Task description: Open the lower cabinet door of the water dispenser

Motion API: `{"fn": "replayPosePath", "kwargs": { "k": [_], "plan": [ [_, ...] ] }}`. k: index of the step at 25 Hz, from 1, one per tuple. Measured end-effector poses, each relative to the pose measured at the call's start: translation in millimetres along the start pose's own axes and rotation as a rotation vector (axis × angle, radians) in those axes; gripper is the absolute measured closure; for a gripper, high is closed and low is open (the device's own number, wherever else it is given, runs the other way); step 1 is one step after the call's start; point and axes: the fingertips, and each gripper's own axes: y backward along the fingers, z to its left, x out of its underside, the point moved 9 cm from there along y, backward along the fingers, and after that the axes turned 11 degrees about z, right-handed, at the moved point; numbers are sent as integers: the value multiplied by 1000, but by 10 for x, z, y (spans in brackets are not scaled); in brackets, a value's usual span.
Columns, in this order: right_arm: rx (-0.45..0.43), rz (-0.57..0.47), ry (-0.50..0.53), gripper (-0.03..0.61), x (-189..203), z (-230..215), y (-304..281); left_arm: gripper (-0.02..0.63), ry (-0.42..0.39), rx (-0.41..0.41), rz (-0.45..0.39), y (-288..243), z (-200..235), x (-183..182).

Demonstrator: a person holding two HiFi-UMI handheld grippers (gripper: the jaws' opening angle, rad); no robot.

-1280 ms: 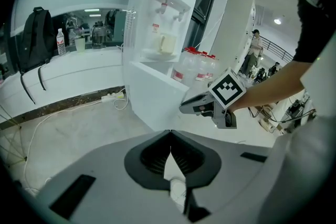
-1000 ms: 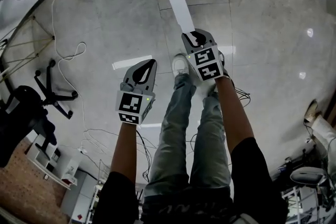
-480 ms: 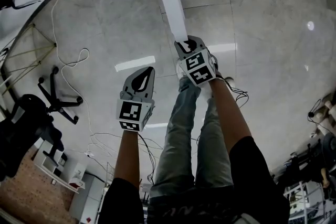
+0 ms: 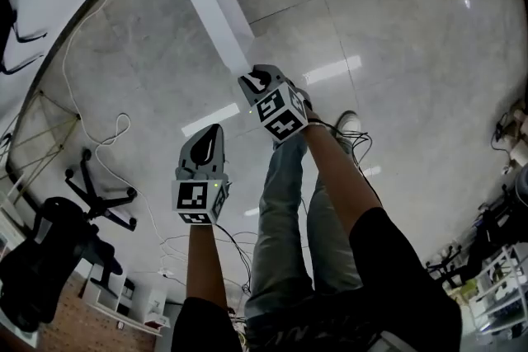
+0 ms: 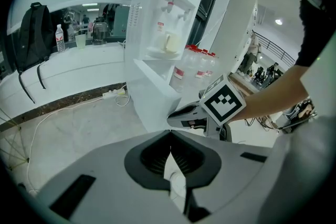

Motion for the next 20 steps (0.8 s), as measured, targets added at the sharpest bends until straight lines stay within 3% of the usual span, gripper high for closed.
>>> {"fn": "replayPosePath", "kwargs": {
  "k": [11, 20],
  "plan": [
    [37, -63, -69, 565, 392, -44, 716, 601, -57, 30, -4, 9, -581, -171],
    [124, -157, -136, 566, 646, -78, 1875, 601, -104, 49, -36, 353, -1283, -404]
  ]
}}
